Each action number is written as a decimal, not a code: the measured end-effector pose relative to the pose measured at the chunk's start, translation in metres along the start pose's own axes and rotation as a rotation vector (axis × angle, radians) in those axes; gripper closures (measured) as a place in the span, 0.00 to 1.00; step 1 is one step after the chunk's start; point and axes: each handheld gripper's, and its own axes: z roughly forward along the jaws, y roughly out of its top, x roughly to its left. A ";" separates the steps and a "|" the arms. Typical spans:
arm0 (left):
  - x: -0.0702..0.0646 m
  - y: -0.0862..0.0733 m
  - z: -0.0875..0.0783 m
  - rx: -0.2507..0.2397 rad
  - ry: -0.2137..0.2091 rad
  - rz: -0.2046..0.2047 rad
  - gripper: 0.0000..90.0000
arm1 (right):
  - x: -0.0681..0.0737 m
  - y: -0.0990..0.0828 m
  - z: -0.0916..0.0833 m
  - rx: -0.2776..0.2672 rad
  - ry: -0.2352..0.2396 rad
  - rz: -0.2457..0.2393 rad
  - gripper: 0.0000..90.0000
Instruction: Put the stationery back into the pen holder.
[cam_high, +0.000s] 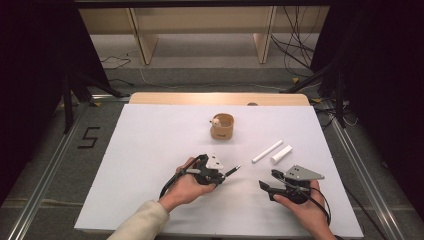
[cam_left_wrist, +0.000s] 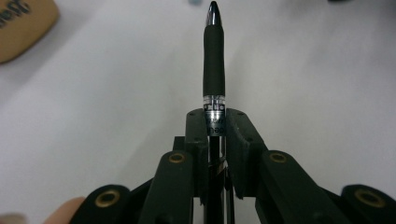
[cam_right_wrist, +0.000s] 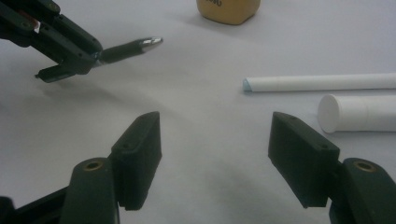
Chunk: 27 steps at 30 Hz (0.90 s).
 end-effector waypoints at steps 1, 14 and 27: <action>0.000 0.000 -0.001 -0.025 0.011 -0.019 0.88 | 0.000 0.000 0.000 0.000 0.003 0.001 0.39; -0.002 0.000 -0.006 -0.253 0.133 -0.154 0.88 | 0.011 0.004 0.008 -0.014 0.041 -0.001 0.39; -0.005 0.000 -0.003 -0.291 0.143 -0.172 0.88 | 0.032 0.012 0.027 -0.024 0.105 -0.009 0.40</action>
